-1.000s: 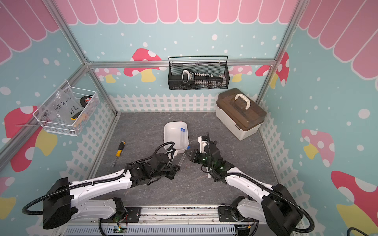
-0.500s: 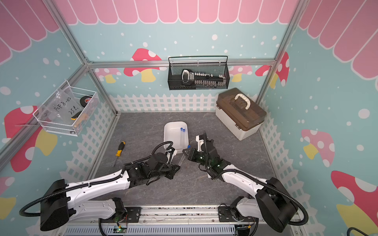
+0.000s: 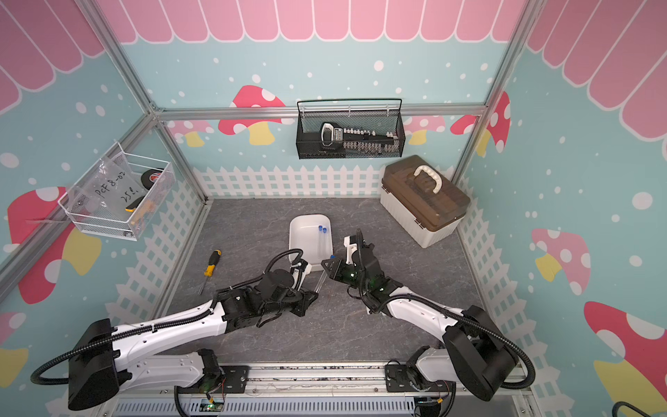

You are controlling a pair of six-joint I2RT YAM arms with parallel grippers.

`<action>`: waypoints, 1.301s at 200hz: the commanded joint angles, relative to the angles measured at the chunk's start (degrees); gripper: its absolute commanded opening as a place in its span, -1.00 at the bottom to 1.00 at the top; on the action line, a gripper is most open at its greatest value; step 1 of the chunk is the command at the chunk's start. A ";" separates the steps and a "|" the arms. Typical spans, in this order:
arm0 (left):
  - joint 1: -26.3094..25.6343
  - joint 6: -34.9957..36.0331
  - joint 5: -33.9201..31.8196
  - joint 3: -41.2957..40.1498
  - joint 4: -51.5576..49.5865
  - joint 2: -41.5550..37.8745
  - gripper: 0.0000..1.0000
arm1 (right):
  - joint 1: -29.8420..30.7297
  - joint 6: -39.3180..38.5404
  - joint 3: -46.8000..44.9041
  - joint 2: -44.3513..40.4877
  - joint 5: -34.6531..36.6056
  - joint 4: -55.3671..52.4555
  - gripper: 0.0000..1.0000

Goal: Wipe the exteriors of test tubes
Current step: Pick up the test tube at the center of the board.

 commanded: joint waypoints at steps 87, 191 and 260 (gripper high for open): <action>0.81 -1.43 4.18 -2.46 4.16 0.36 -0.28 | 0.12 1.16 1.48 -2.19 -0.62 0.77 -0.73; 3.32 -1.42 7.26 -2.07 7.21 2.11 -0.67 | 0.19 1.05 1.37 -3.30 -0.72 -0.22 -0.72; 4.14 -4.35 4.40 -4.84 7.31 -0.09 -0.75 | 0.17 -4.04 2.89 -7.04 3.74 -11.60 0.02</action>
